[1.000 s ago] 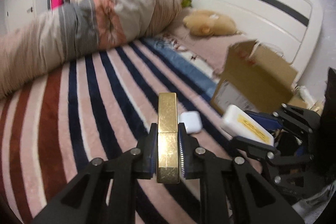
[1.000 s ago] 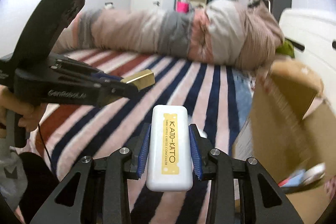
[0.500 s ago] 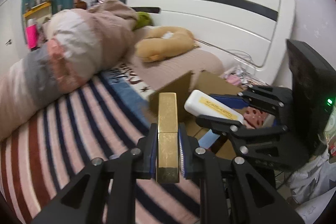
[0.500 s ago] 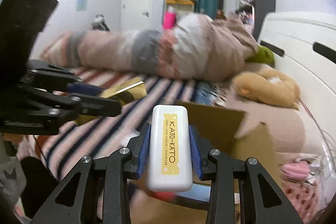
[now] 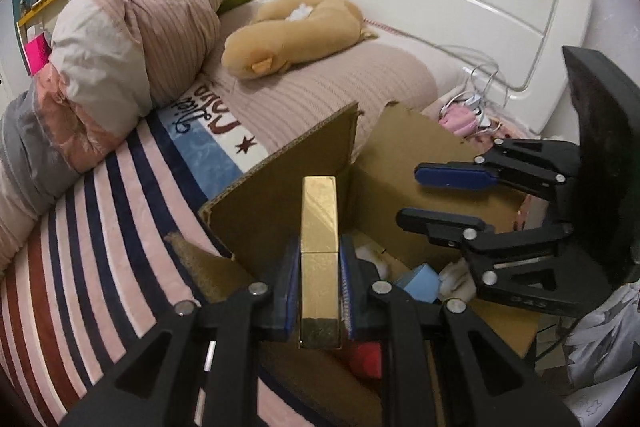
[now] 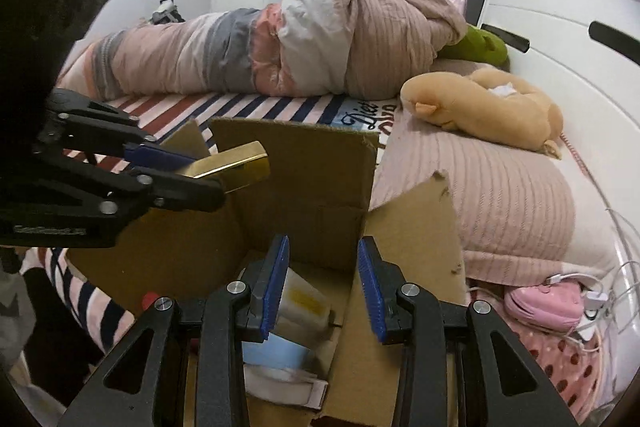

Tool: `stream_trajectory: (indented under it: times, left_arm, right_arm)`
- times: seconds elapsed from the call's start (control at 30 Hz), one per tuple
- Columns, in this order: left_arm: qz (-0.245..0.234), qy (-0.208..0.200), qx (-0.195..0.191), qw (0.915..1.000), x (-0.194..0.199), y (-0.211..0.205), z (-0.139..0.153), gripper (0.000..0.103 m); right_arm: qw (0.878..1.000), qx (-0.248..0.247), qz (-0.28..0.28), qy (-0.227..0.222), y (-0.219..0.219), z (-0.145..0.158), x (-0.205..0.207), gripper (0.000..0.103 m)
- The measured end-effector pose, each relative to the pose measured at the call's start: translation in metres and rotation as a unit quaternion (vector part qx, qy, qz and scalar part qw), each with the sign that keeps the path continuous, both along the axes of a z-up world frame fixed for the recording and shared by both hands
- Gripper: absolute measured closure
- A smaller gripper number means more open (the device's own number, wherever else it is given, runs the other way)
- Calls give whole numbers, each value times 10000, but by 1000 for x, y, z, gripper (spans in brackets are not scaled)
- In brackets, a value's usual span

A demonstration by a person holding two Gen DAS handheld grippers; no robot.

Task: Organize rigid objects
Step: 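Carry the gold case and white tube into the box and open both grippers, then grasp the small white bottle with the left gripper while the right gripper grasps the earbuds case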

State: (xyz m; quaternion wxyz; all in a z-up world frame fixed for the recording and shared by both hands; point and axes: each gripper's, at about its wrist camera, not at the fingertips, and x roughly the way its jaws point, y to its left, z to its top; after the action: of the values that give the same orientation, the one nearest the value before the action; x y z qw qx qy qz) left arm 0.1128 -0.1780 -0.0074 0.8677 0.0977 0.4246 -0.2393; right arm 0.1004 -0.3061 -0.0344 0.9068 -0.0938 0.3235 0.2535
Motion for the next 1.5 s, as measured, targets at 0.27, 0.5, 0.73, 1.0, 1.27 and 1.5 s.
stream_trajectory:
  times: [0.27,0.5,0.73,1.0,1.27,1.5]
  left_arm:
    - [14,-74,110,9999,2,2,-1,87]
    - [95,-184,85,9997,-9,11,6,79]
    - [353,-441,-179,9982,-33,48,26,63]
    - [869,-581,-315,9940,-59,131,20,62]
    - [1096,-323,-473,9923,-70,206,-26,62]
    - [806,210,-933,9921,-49,232,-81,62]
  right_arm:
    - [9999,75,140,19,4,-1,-3,72]
    - [9999,-10,114,75,8,0,-5,72]
    - [9999,-121,81,81,20,10,-15,71]
    - [9972,407,593,-196,78,47,-55,71]
    - [9906,448,1279,176,173,30,-78,71]
    - [9948,-2,640,794,213,-47,-51,70]
